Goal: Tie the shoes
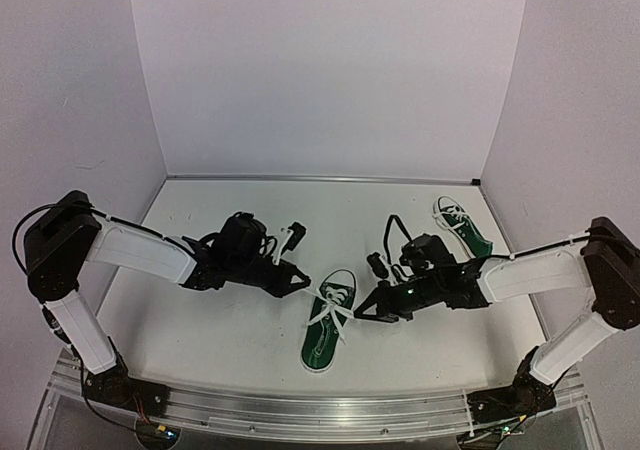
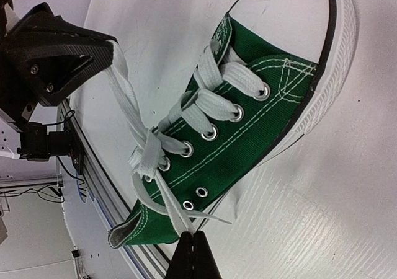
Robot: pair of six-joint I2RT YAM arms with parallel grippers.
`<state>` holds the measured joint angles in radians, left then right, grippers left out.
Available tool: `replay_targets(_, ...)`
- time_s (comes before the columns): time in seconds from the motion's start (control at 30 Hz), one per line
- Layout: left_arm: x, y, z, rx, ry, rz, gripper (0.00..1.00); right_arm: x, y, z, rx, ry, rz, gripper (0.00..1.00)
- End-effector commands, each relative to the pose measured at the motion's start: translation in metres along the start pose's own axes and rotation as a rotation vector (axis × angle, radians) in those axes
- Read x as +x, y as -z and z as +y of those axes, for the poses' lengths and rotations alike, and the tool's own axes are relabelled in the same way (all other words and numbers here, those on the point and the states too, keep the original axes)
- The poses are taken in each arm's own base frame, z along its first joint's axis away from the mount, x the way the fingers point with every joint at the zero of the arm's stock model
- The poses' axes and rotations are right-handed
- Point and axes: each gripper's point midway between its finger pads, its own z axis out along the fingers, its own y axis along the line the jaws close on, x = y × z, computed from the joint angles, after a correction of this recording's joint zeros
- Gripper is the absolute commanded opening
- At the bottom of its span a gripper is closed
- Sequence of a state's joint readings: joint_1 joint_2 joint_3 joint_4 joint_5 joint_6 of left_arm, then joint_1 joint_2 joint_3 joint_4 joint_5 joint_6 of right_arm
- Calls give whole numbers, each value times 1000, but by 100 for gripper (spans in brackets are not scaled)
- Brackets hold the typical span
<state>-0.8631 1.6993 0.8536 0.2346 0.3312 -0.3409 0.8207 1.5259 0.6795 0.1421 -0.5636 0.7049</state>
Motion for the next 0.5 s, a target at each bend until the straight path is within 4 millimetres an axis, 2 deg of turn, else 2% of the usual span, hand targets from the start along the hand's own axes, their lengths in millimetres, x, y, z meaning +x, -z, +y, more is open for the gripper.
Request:
replay_targets(0.0,0,1,12,-57,0,-12,0,5,6,-5,28,14,-9,0)
replay_targets(0.47,6,6,40,-145,46,-20,0,13,6,-17,59,3,2,0)
